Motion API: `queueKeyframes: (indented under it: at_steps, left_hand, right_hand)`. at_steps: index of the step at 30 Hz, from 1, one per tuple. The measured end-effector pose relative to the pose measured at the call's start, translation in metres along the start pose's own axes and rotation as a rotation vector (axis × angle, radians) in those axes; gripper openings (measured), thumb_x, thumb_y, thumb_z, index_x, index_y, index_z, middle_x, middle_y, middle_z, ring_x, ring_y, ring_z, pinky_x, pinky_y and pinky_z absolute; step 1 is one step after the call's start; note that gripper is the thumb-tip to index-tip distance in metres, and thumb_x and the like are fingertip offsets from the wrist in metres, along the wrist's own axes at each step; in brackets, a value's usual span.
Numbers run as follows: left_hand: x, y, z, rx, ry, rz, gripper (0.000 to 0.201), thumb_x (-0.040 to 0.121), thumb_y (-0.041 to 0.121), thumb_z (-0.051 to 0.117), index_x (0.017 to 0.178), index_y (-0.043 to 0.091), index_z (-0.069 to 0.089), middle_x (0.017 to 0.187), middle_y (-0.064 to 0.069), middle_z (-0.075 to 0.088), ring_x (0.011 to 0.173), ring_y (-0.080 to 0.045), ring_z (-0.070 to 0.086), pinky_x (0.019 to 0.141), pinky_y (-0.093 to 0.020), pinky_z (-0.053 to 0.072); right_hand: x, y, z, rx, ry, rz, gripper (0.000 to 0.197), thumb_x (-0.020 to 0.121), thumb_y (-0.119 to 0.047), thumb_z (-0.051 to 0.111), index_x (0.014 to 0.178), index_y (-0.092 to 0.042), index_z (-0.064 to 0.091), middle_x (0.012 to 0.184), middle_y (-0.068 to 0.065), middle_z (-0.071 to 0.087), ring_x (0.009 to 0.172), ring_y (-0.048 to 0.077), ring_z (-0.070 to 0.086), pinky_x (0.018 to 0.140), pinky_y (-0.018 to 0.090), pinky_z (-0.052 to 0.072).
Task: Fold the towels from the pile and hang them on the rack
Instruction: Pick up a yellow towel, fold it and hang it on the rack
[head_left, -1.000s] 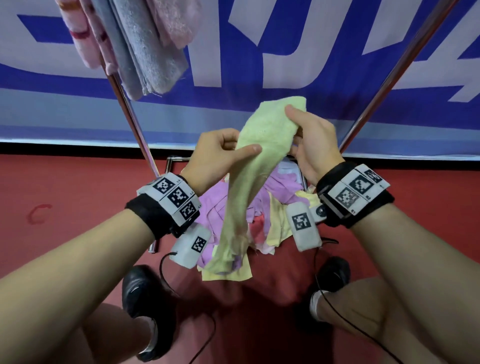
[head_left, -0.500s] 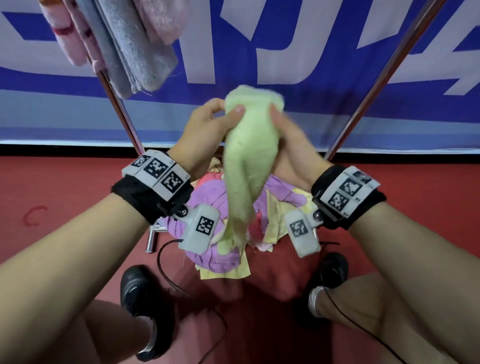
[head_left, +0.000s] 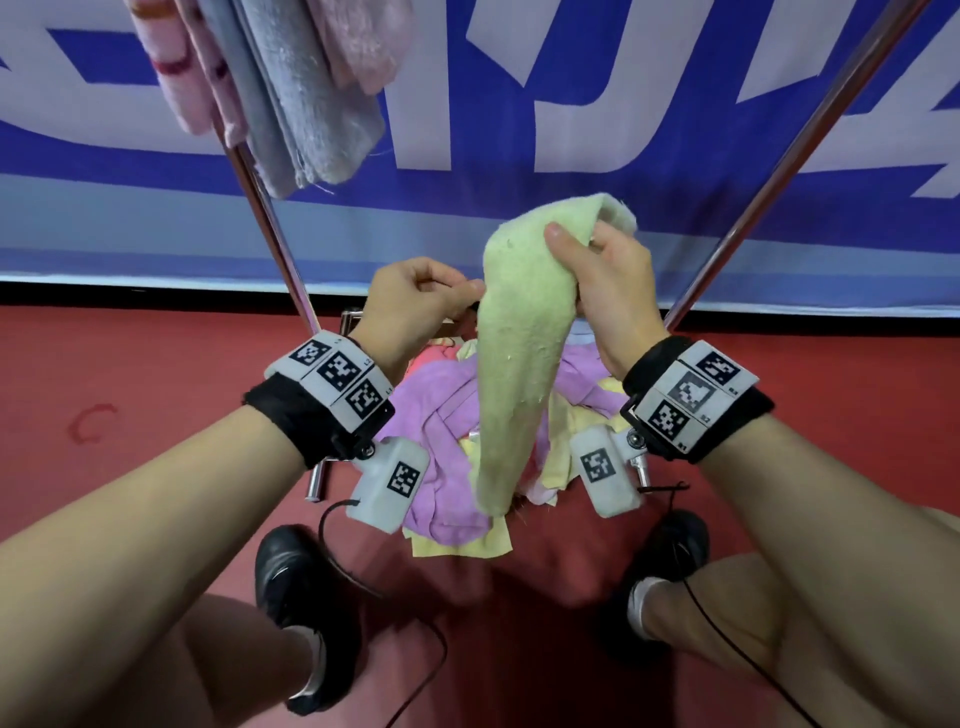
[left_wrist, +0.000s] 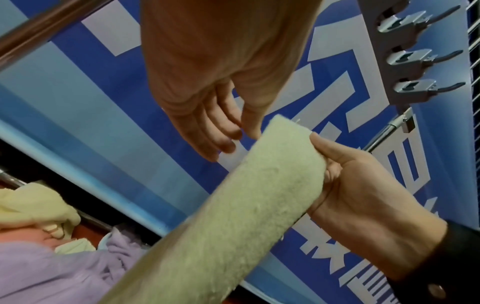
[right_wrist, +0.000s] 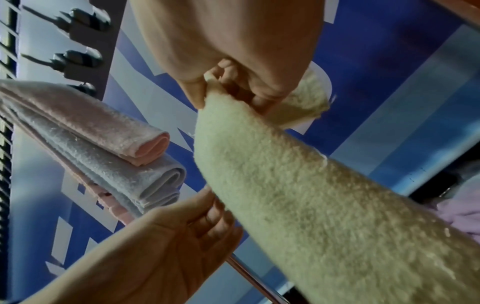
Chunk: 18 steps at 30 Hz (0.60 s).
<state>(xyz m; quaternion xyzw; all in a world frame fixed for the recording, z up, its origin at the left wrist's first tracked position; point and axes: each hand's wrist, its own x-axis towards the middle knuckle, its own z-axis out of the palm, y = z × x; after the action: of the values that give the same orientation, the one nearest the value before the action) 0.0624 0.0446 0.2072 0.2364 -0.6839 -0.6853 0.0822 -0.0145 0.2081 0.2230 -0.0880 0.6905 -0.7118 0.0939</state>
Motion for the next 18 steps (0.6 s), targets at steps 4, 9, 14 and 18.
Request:
queueKeyframes:
  at_steps: [4,9,14,18]
  left_hand:
    - [-0.001,-0.006,0.009,-0.038,-0.11,-0.031,0.042,0.093,0.043,0.067,0.101,0.001,0.065,0.089,-0.019,0.07,0.078,-0.023,0.067,0.08,-0.039,0.057]
    - [0.002,-0.019,0.017,0.174,-0.152,0.105,0.046,0.079,0.024,0.085,0.115,0.009,0.06,0.1,-0.002,0.07,0.085,-0.009,0.068,0.082,-0.023,0.055]
    - [0.006,-0.016,0.015,0.134,-0.276,0.155,0.033,0.087,0.02,0.077,0.117,0.009,0.067,0.112,-0.005,0.075,0.103,-0.013,0.07,0.093,-0.031,0.055]
    - [0.003,-0.018,0.019,0.034,-0.254,0.147,0.02,0.086,0.018,0.078,0.097,0.005,0.069,0.099,-0.013,0.076,0.088,-0.025,0.07,0.079,-0.036,0.056]
  right_hand:
    - [-0.001,-0.002,0.003,0.058,0.014,0.013,0.024,0.09,-0.032,0.067,0.104,-0.013,0.074,0.111,0.018,0.076,0.108,0.037,0.071,0.093,0.055,0.056]
    - [-0.002,-0.004,0.001,0.209,-0.077,0.072,0.02,0.104,-0.018,0.058,0.118,-0.007,0.068,0.118,0.017,0.074,0.112,0.031,0.071,0.1,0.058,0.054]
    - [-0.001,-0.01,-0.004,0.33,-0.139,0.156,0.027,0.107,-0.011,0.049,0.129,0.001,0.06,0.12,0.018,0.072,0.11,0.029,0.072,0.092,0.045,0.06]
    - [0.006,-0.02,-0.015,0.352,-0.118,0.117,0.027,0.108,-0.01,0.047,0.128,0.002,0.06,0.125,0.023,0.069,0.115,0.034,0.07,0.1,0.053,0.056]
